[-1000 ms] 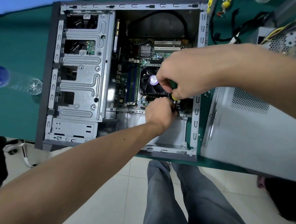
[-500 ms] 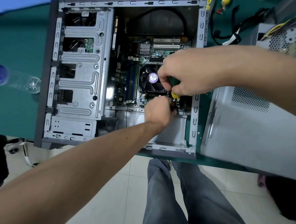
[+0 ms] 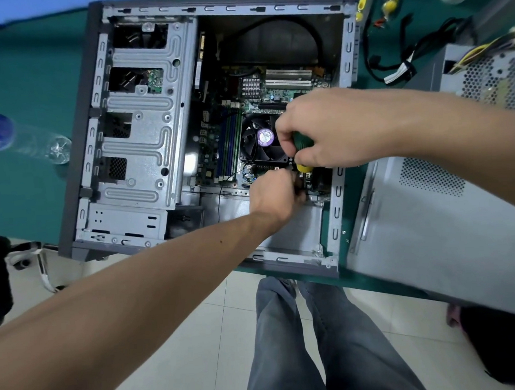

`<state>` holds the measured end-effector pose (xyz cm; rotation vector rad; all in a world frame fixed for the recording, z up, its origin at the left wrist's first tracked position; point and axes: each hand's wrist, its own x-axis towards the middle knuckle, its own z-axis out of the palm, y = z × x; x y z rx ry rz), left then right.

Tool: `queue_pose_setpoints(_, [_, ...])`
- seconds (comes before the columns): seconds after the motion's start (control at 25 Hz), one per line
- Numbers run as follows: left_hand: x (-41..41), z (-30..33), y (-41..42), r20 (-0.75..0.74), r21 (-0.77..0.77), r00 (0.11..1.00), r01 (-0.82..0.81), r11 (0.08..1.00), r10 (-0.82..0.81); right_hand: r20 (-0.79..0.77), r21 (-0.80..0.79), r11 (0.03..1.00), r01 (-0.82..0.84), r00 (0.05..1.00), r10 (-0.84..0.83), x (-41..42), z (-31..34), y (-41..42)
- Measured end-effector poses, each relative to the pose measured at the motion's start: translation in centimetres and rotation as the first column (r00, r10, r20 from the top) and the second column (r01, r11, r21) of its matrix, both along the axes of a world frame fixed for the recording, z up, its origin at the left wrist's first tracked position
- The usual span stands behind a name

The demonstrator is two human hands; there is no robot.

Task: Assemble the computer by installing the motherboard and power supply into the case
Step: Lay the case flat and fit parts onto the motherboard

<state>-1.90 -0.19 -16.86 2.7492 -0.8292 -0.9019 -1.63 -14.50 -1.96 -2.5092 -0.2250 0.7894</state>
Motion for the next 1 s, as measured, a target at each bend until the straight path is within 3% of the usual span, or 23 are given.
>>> queue_pose_setpoints(1.0, [0.0, 0.3, 0.0, 0.01, -0.015, 1.0, -0.002, 1.0, 0.002, 0.046, -0.063, 0.996, -0.061, 0.997, 0.064, -0.37, 0.73, -0.68])
